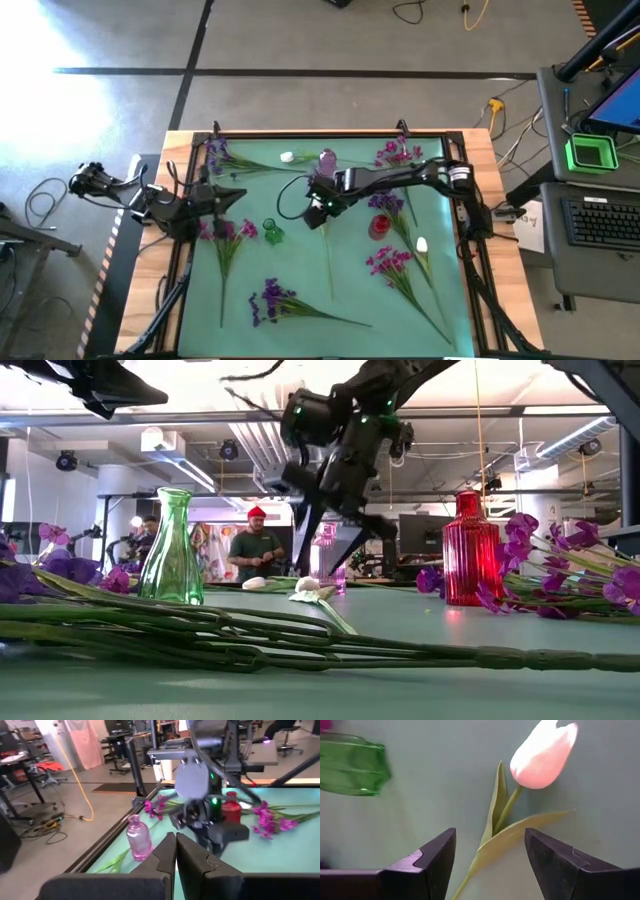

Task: Sort flowers into vase by color
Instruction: Put the middle white tulip into the purple flower vase

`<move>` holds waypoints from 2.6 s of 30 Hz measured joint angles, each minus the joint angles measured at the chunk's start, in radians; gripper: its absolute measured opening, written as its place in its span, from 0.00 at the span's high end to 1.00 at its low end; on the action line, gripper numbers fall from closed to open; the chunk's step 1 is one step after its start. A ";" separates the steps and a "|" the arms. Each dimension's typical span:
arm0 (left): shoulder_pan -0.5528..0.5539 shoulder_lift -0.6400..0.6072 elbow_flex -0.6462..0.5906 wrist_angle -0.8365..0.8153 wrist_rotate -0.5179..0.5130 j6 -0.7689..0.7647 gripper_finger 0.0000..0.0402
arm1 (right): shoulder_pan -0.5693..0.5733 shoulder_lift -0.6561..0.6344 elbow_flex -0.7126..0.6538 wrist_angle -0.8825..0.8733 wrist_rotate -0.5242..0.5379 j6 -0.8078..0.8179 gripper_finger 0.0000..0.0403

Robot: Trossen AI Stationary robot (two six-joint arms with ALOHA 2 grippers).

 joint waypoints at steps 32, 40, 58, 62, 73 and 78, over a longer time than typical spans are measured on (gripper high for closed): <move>0.000 0.017 -0.015 -0.001 -0.013 -0.005 1.00 | 0.042 0.173 0.155 -0.154 0.096 0.045 0.96; 0.000 0.027 -0.015 -0.001 -0.013 -0.027 1.00 | 0.049 0.095 0.156 -0.146 0.099 -0.010 0.97; 0.000 0.057 -0.015 0.054 -0.013 -0.127 1.00 | -0.057 -0.253 -0.011 0.594 0.187 -0.632 0.97; 0.000 0.061 -0.015 0.054 -0.013 -0.164 1.00 | -0.116 -0.333 -0.165 0.871 0.186 -0.687 0.97; 0.000 0.088 -0.015 0.055 -0.013 -0.186 1.00 | -0.289 -0.583 -0.565 1.296 0.188 -0.678 0.97; 0.000 0.102 -0.015 0.068 -0.013 -0.188 1.00 | -0.369 -0.653 -0.631 1.351 0.189 -0.677 0.97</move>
